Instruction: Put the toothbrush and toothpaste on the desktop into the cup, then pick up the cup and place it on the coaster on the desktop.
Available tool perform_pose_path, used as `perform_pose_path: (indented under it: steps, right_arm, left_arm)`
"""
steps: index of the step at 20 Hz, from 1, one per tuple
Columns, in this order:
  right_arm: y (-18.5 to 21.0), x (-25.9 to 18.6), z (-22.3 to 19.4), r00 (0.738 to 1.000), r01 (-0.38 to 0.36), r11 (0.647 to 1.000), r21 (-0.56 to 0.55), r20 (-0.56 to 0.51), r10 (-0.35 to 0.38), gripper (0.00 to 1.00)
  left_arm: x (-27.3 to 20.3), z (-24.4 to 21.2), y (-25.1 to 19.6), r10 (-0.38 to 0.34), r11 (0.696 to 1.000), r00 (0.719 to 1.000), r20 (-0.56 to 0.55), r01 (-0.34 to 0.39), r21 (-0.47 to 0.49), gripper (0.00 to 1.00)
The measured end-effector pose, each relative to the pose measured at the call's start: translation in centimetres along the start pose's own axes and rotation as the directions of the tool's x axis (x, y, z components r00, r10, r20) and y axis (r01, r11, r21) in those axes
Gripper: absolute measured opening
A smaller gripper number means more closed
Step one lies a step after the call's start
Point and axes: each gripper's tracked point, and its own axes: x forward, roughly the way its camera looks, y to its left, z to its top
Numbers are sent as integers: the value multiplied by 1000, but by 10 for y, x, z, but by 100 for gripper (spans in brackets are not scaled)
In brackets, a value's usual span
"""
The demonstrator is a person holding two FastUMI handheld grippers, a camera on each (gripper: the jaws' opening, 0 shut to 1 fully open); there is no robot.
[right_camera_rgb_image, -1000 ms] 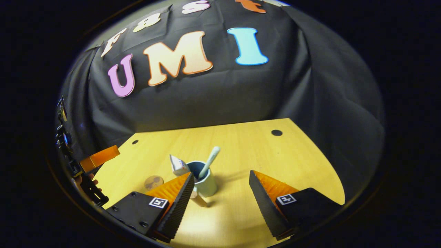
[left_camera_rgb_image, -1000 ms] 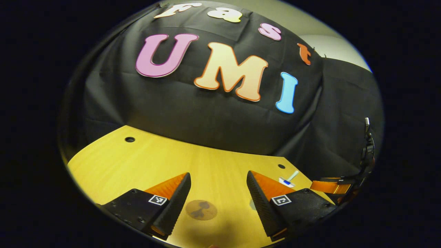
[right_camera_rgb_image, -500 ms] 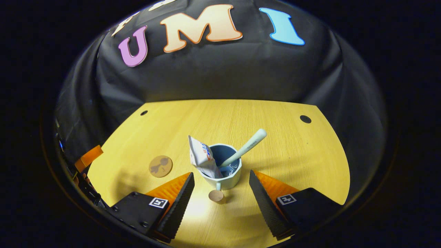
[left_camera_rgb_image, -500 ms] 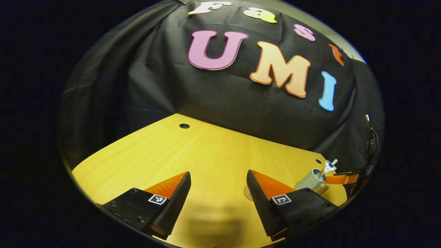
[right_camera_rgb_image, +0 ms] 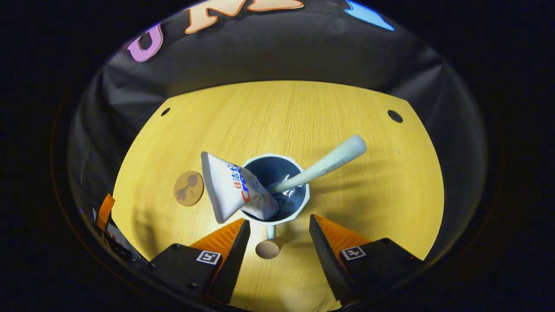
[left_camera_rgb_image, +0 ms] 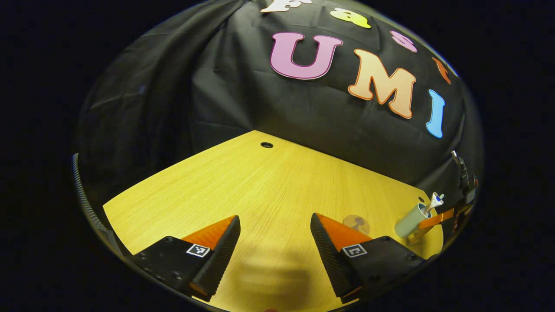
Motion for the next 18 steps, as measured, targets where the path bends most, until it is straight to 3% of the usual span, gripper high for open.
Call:
perform_pose_path:
  steps: [1, 4, 8, 10, 18]
  right_arm:
    - [2, 3, -1, 1000, 2, 1000, -9, -17, -2, 77]
    - [3, 11, -8, 997, 23, 998, -58, -74, -27, 74]
    - [-1, 19, -17, 990, 47, 996, -70, -131, -56, 50]
    - [-2, 17, -16, 988, 52, 997, -61, -145, -61, 30]
    - [1, 18, -12, 991, 66, 994, -91, -109, -75, 23]
  left_arm:
    - [0, 0, 0, 0, 1000, 1000, 0, 0, 8, 94]
    - [0, 3, -4, -5, 1000, 1000, 4, 4, 30, 94]
    - [-3, 2, -14, -42, 997, 999, -6, 42, 65, 94]
    - [-2, 0, -18, -55, 996, 998, -15, 56, 70, 94]
    - [-1, -4, -24, -73, 995, 997, -33, 76, 65, 94]
